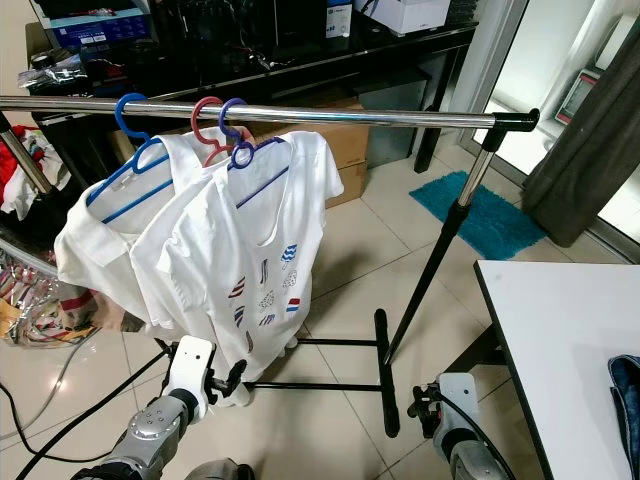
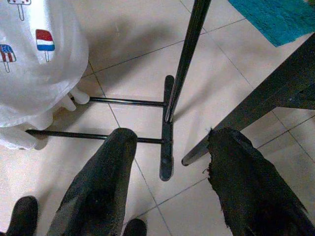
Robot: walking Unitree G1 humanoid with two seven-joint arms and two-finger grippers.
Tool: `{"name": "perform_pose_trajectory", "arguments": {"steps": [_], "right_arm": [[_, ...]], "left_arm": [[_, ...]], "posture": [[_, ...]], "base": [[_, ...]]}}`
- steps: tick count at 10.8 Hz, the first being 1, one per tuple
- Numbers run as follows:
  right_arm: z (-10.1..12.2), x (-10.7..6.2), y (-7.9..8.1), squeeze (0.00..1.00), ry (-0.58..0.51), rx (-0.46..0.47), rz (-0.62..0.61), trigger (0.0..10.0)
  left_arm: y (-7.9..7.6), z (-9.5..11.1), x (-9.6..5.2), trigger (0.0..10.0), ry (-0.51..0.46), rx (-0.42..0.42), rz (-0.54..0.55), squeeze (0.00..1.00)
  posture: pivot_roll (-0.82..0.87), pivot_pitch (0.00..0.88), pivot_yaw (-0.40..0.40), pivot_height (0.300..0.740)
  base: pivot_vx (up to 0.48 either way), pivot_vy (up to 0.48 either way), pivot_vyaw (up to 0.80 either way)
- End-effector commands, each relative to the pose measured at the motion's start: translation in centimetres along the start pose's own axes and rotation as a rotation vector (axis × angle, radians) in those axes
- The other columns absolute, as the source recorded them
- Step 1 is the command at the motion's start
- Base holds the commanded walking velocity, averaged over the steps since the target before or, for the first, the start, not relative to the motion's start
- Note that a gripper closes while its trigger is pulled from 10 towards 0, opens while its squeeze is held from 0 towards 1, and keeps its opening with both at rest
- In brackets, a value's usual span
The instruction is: Hang hanger
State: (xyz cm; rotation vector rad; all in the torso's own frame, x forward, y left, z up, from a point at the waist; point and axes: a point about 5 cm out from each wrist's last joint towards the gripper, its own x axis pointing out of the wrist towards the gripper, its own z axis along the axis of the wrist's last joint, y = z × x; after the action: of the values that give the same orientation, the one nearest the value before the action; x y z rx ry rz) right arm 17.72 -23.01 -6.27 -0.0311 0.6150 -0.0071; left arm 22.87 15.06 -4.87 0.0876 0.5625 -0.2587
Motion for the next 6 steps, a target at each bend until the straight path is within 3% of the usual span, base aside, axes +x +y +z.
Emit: {"name": "perform_pose_trajectory", "arguments": {"steps": [1,2,6], "right_arm": [[-0.1,0.0,0.2,0.00,0.001,-0.019,0.009,10.0],[-0.4,-0.1,0.2,0.00,0.019,0.001,-0.018,10.0],[0.3,0.5,1.5,0.00,0.009,-0.019,0.058,10.0]], "left_arm": [[0.2,0.1,0.1,10.0,0.007,0.005,0.003,0.00],[0.0,0.4,0.3,10.0,-0.006,-0.004,0.004,0.00],[0.5,-0.2,-0.2,10.0,0.006,-0.013,0.028,0.00]], "posture": [[0.00,0.000,0.000,0.740],[0.14,0.000,0.016,0.740],[0.16,0.000,0.007,0.740]], "base": [[0.000,0.000,0.00],[0.000,0.000,0.00],[0.000,0.000,0.00]]}}
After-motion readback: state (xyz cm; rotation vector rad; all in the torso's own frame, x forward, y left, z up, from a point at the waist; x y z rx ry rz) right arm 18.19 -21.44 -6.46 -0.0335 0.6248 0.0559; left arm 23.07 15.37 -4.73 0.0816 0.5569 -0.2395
